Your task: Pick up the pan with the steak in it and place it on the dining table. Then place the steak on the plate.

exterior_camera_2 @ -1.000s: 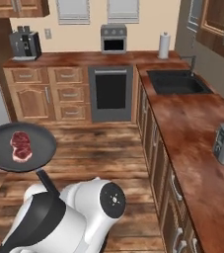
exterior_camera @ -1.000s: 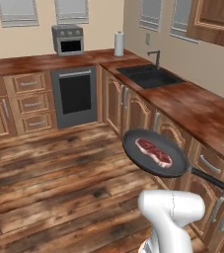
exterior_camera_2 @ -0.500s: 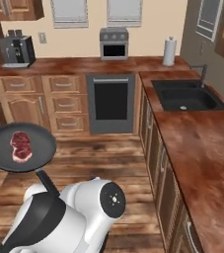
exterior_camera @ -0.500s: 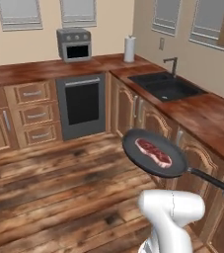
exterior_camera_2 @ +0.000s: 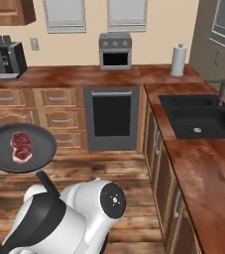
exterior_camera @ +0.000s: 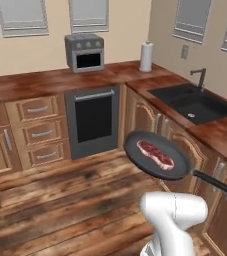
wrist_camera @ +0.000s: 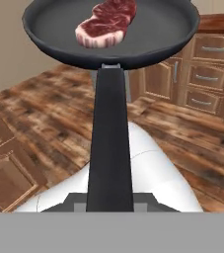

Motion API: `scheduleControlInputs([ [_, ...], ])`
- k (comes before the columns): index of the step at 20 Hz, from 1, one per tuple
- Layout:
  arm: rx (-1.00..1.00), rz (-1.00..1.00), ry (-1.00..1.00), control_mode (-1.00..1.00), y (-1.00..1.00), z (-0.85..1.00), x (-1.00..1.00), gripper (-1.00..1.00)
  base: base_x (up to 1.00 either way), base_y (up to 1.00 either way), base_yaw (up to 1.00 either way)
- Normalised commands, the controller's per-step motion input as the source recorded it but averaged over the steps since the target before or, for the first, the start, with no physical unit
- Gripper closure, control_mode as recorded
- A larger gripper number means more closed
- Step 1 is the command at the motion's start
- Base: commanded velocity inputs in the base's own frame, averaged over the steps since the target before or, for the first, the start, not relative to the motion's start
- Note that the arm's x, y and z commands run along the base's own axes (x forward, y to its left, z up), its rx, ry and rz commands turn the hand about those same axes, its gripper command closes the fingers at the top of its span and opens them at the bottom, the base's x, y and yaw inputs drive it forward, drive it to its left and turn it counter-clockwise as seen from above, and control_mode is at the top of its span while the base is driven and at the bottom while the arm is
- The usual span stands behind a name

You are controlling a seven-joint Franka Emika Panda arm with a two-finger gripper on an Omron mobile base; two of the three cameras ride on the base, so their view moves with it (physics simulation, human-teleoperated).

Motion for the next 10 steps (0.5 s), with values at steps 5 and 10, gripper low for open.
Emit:
scheduleControlInputs([
  [5, 0.0, 0.0, 0.0, 1.0, 0.0, 0.0, 0.0, 1.0, 1.0, 0.16, 0.0],
  [10, 0.0, 0.0, 0.0, 1.0, 0.0, 0.0, 0.0, 1.0, 0.88, 0.1, 0.0],
])
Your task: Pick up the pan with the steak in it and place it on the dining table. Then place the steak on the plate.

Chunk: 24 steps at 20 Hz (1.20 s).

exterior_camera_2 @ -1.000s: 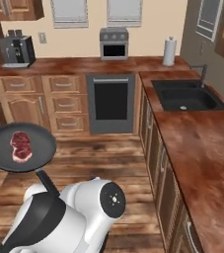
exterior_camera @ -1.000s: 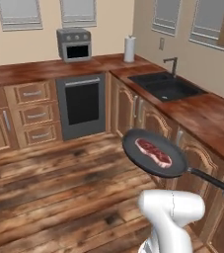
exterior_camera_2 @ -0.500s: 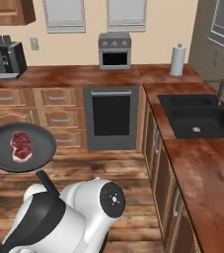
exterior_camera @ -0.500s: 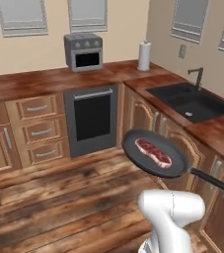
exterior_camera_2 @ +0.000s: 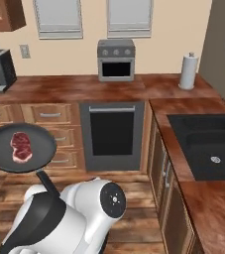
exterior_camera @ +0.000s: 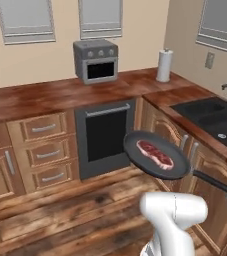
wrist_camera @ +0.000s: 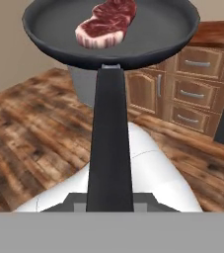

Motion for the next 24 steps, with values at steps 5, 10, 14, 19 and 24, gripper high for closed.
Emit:
scheduleControlInputs([
  [5, 0.0, 0.0, 0.0, 1.0, 0.0, 0.0, 0.0, 1.0, 0.44, 0.0, 0.16],
  [10, 0.0, 0.0, 0.0, 1.0, 0.0, 0.0, 0.0, 1.0, 0.0, 0.0, 0.49],
  [14, 0.0, 0.0, 0.0, 1.0, 0.0, 0.0, 0.0, 1.0, 0.0, 0.0, 0.5],
  [19, 0.0, 0.0, 0.0, 1.0, 0.0, 0.0, 0.0, 1.0, -0.01, 0.0, 0.5],
  [24, 0.0, 0.0, 0.0, 1.0, 0.0, 0.0, 0.0, 1.0, -0.02, 0.0, 0.5],
])
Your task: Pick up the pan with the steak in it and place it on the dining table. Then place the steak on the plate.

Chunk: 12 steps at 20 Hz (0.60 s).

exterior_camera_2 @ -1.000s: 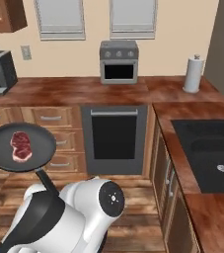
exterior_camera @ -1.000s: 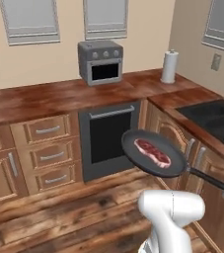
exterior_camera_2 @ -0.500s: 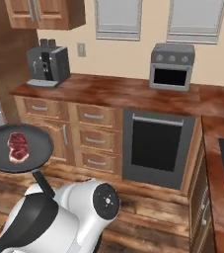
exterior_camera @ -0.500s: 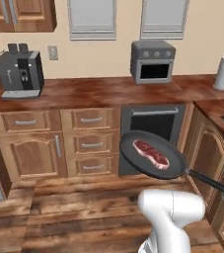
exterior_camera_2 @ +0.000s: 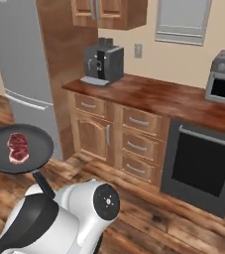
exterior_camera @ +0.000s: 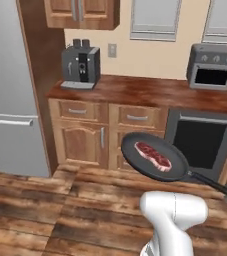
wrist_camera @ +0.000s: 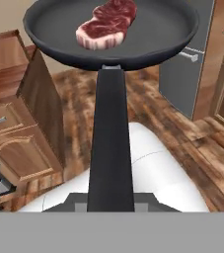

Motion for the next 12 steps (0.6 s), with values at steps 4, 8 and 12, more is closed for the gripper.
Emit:
scheduleControlInputs([
  [4, 0.0, 0.0, 0.0, 1.0, 0.0, 0.0, 0.0, 1.0, -0.02, 0.0, 0.5],
  [8, 0.0, 0.0, 0.0, 1.0, 0.0, 0.0, 0.0, 1.0, -0.02, 0.0, 0.5],
  [12, 0.0, 0.0, 0.0, 1.0, 0.0, 0.0, 0.0, 1.0, -0.03, 0.0, 0.5],
])
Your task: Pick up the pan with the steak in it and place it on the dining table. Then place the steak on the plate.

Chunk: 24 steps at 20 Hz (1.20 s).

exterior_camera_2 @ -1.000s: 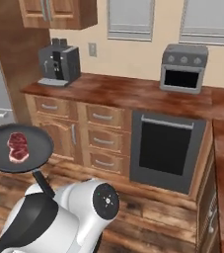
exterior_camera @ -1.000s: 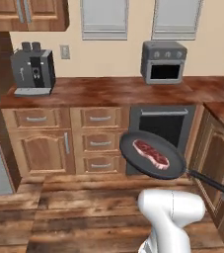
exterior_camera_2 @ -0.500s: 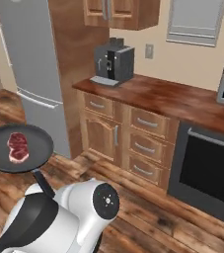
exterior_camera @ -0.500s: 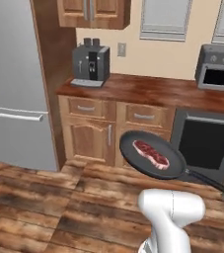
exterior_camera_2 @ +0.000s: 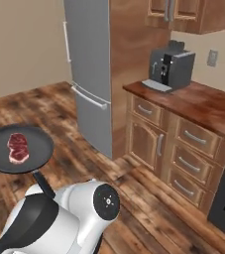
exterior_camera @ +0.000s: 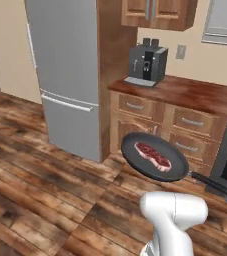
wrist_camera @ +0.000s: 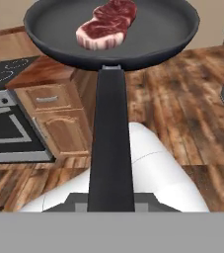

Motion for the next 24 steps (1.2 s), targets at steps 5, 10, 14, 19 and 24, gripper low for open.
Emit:
scheduleControlInputs([
  [5, 0.0, 0.0, 0.0, 1.0, 0.0, 0.0, 0.0, 1.0, -0.04, 0.0, 0.5],
  [10, 0.0, 0.0, 0.0, 1.0, 0.0, 0.0, 0.0, 1.0, -0.07, 0.0, 0.5],
  [14, 0.0, 0.0, 0.0, 1.0, 0.0, 0.0, 0.0, 1.0, -0.05, 0.0, 0.48],
  [19, 0.0, 0.0, 0.0, 1.0, 0.0, 0.0, 0.0, 1.0, 0.0, 0.03, 0.41],
  [24, 0.0, 0.0, 0.0, 1.0, 0.0, 0.0, 0.0, 1.0, 0.0, 0.02, 0.37],
])
